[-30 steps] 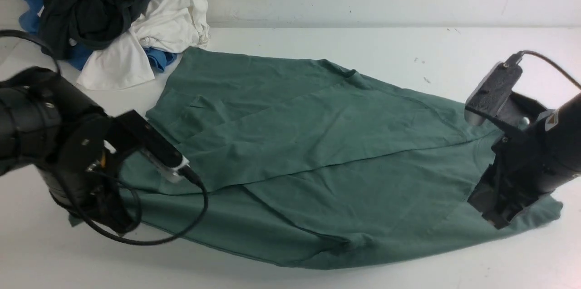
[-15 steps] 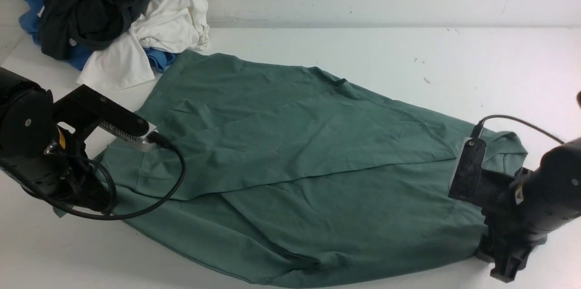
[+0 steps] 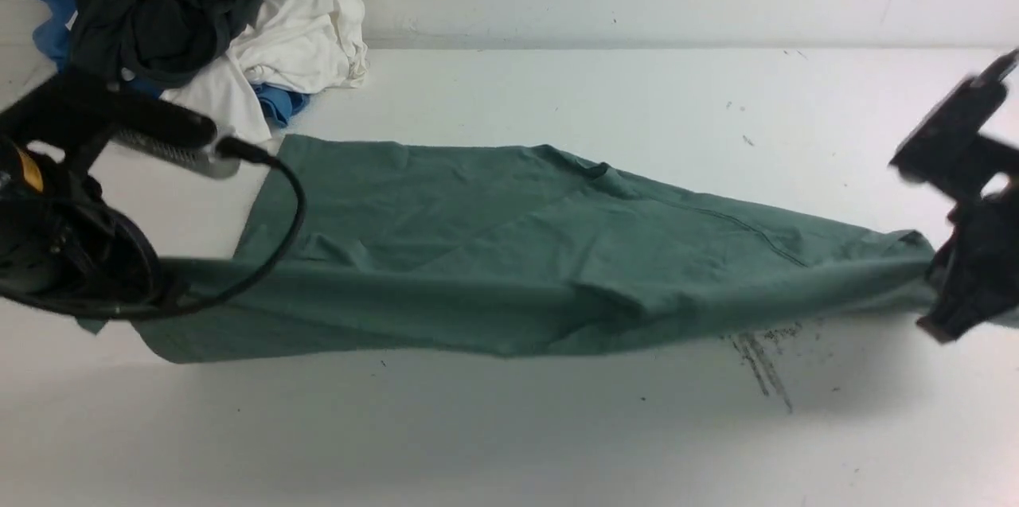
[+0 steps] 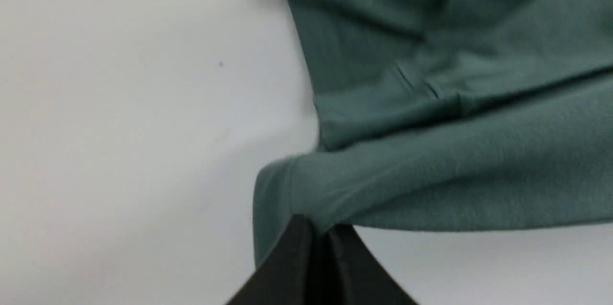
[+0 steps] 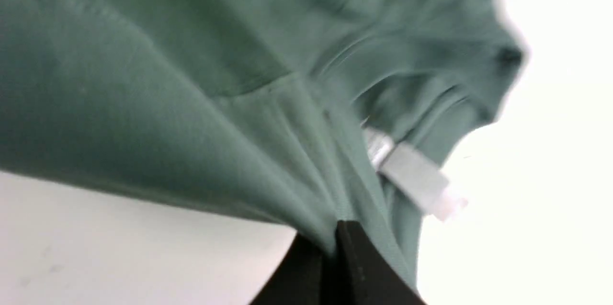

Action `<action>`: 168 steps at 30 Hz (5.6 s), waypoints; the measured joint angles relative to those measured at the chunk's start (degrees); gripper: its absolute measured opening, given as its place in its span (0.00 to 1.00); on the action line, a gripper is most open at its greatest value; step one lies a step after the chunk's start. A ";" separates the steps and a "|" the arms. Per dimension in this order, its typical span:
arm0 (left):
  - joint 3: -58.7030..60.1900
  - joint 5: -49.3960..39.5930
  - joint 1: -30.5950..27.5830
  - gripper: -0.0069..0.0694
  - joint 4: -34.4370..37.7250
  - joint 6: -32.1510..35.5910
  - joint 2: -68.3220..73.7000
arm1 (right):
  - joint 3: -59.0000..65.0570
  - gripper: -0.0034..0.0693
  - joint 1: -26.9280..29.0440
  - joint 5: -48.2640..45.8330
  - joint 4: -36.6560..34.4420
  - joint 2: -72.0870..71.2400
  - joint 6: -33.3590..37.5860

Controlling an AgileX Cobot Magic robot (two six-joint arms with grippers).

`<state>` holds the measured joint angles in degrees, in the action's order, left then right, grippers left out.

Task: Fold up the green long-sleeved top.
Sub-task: Use both arms to drag the lower edge of the fabric forward and fold it over the upper edge

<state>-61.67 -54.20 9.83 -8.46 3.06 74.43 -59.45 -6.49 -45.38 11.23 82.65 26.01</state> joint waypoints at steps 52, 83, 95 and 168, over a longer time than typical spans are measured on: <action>-31.22 -3.69 5.95 0.08 26.97 16.95 49.13 | -34.76 0.03 -17.30 -2.07 -40.14 42.93 15.10; -30.88 -3.84 6.43 0.08 27.37 17.01 49.00 | -72.78 0.03 -14.20 -25.28 -36.24 61.78 2.29; -30.88 -4.15 6.48 0.08 27.65 17.36 49.00 | -73.13 0.03 -14.42 -0.41 -31.50 65.32 -6.78; -30.70 -10.37 6.48 0.08 24.44 18.66 40.51 | -62.25 0.03 12.46 -15.65 -17.45 55.45 -12.27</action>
<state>-92.38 -64.58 16.31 15.98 21.72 114.94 -121.70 5.97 -61.03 -6.23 138.10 13.74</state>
